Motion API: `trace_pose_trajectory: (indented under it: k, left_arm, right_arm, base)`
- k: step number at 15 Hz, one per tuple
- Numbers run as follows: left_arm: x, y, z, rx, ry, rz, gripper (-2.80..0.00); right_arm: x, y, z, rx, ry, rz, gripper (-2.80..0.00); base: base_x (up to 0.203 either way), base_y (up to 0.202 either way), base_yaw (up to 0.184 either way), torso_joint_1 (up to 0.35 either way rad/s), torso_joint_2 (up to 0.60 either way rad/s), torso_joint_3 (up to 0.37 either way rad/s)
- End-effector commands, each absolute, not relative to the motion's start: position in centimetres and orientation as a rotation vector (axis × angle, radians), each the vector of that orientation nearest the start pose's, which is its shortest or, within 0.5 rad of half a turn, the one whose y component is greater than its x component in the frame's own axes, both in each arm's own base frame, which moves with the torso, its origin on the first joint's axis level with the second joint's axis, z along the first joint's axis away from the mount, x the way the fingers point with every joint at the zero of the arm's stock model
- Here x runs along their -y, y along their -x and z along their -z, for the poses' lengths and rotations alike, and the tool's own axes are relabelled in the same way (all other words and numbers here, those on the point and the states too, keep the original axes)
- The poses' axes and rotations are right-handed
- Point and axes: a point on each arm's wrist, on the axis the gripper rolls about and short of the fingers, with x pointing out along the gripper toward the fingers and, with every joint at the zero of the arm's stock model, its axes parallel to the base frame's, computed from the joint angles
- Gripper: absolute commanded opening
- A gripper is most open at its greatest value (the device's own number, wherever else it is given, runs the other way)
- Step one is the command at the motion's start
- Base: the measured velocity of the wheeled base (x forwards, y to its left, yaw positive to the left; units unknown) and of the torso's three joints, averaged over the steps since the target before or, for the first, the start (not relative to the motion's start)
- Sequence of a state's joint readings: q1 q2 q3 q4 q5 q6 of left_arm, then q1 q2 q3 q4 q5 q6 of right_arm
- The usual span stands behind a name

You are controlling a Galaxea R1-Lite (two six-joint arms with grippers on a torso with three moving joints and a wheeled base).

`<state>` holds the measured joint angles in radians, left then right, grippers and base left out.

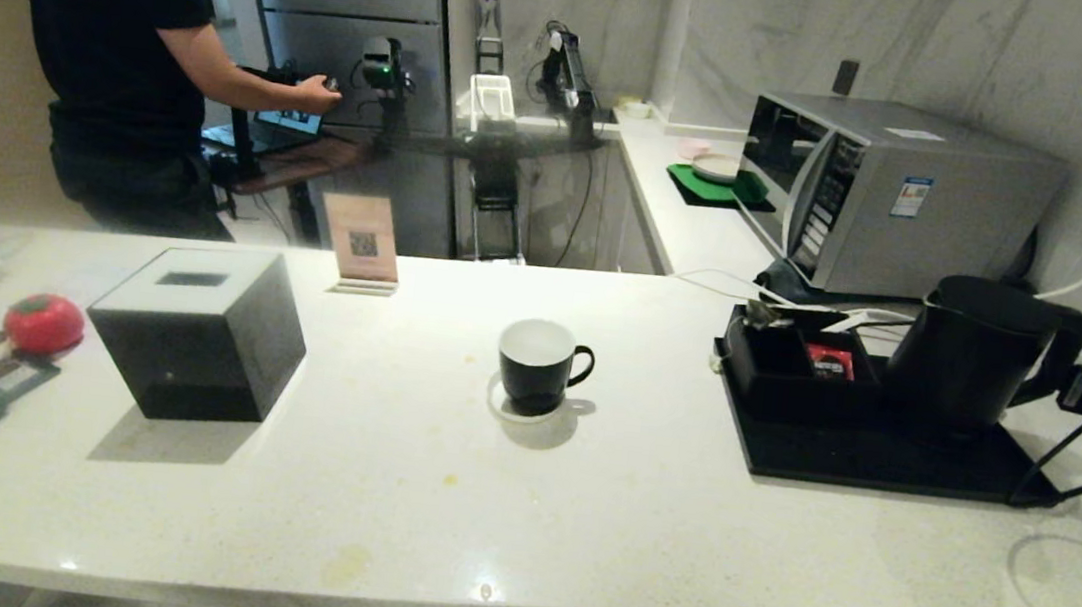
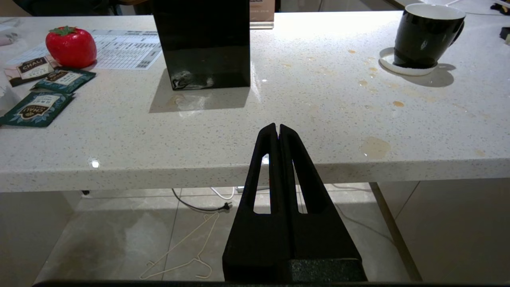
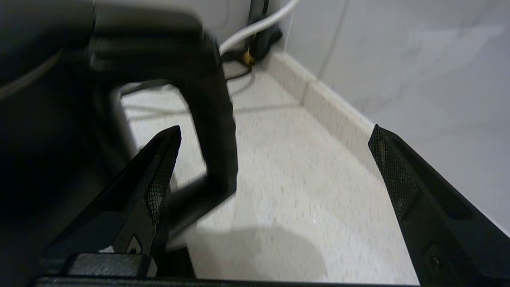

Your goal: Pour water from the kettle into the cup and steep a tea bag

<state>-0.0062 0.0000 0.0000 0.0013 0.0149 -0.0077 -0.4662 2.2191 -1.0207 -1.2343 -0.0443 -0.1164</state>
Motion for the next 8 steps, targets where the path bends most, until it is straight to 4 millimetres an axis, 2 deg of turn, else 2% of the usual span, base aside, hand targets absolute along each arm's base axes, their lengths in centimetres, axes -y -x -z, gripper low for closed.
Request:
trace_pose_trajectory:
  k: [1,8]
  left_arm:
    - [0.0,2.3,-7.5,-0.002,0.008,-0.009,-2.8]
    - [0.0,2.3,-7.5,-0.003,0.008,-0.009,-2.8]
  right_arm:
    - [19.3,-38.0,-10.6,0.027,0.125,0.512,0.0]
    - [19.9,-39.4,-11.7,0.086,0.133,0.51,0.0]
  base:
    - [0.0,0.0,0.0,0.0,0.0,0.0]
    - [0.0,0.0,0.0,0.0,0.0,0.0]
